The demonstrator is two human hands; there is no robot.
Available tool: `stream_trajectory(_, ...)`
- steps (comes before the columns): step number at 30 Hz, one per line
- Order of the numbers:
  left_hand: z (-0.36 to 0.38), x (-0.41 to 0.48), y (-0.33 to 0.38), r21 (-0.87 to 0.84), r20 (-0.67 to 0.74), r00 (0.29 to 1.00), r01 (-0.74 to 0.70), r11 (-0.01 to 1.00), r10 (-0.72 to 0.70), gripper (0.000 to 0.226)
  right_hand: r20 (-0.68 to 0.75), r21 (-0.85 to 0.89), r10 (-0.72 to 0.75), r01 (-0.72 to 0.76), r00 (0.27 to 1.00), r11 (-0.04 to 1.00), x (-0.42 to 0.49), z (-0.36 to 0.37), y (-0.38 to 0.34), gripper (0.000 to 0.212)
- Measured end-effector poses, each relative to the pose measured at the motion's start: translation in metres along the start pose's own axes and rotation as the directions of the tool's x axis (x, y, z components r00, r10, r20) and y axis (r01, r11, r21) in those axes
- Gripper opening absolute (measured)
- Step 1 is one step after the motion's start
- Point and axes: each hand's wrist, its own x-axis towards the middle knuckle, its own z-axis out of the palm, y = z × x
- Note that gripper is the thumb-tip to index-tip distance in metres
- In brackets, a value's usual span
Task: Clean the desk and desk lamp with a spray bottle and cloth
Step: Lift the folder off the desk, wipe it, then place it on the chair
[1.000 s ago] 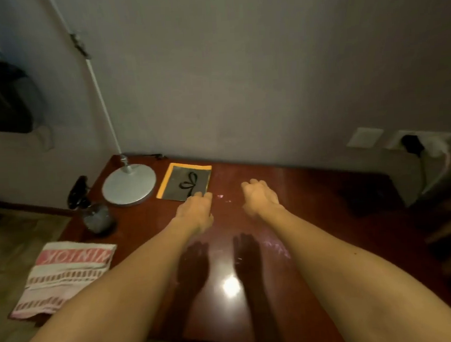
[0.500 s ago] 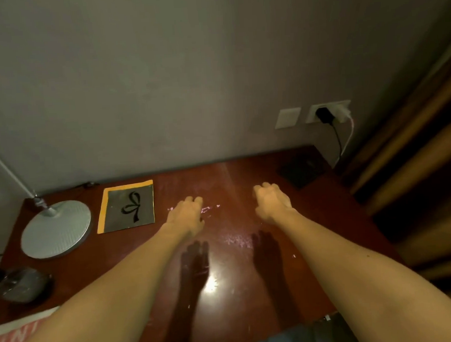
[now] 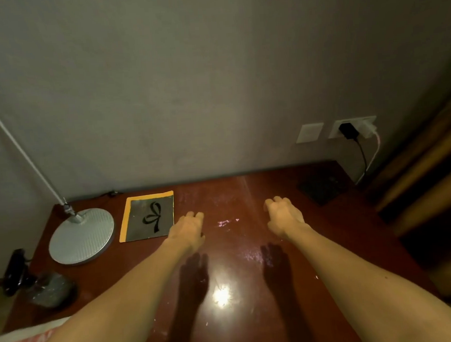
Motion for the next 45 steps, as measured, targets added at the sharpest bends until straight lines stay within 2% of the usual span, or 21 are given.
stream_trajectory(21, 0.021, -0.029, -0.042, -0.071, -0.008, 0.994, 0.113, 0.991, -0.113, 0.039, 0.025, -0.021, -0.145, 0.146, 0.989, 0.989, 0.005, 0.022, -0.046, 0.046)
stream_trajectory(27, 0.029, -0.021, -0.055, -0.095, -0.015, 0.983, 0.180, 0.979, -0.182, 0.046, 0.044, -0.034, -0.204, 0.205, 0.978, 0.978, 0.022, 0.033, -0.056, 0.045)
stream_trajectory(31, 0.029, -0.013, -0.066, -0.086, -0.055, 0.967, 0.243, 0.966, -0.248, 0.039, 0.059, -0.034, -0.261, 0.263, 0.964, 0.964, 0.040, 0.041, -0.071, 0.046)
stream_trajectory(39, 0.028, 0.017, -0.124, -0.051, -0.069, 0.941, 0.329, 0.943, -0.332, 0.036, 0.116, 0.059, -0.271, 0.265, 0.956, 0.962, 0.081, 0.060, -0.121, 0.047)
stream_trajectory(45, 0.038, 0.058, -0.177, -0.101, 0.034, 0.932, 0.363, 0.926, -0.361, 0.039, 0.202, 0.196, -0.276, 0.237, 0.940, 0.951, 0.124, 0.077, -0.177, 0.037)
